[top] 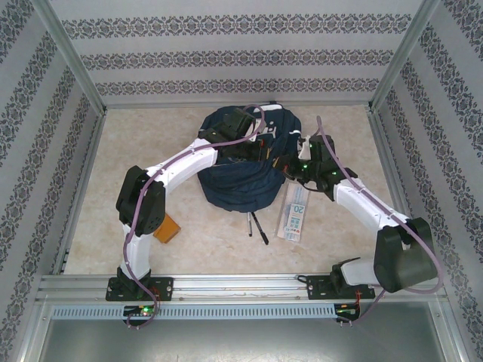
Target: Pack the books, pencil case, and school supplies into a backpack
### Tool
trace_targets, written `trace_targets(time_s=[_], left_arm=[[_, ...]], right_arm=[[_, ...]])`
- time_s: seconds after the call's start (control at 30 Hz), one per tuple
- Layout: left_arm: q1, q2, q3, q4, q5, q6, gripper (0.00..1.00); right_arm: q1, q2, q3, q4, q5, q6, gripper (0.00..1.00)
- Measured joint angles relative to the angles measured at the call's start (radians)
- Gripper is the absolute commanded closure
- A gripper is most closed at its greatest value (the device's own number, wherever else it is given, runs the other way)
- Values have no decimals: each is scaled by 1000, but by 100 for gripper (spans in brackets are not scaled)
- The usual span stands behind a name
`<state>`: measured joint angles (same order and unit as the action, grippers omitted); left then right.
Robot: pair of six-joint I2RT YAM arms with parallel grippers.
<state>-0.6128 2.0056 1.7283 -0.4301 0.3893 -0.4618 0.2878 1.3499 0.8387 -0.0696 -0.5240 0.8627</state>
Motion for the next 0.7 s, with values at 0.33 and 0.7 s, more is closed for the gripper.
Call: trace_targets(time_s=[0.33, 0.7], left_arm=[[0, 19, 0, 6, 3, 0, 100], [0, 23, 0, 92, 3, -5, 100]], right_arm=[[162, 9, -110, 82, -90, 222, 85], [39, -73, -43, -153, -235, 58, 66]])
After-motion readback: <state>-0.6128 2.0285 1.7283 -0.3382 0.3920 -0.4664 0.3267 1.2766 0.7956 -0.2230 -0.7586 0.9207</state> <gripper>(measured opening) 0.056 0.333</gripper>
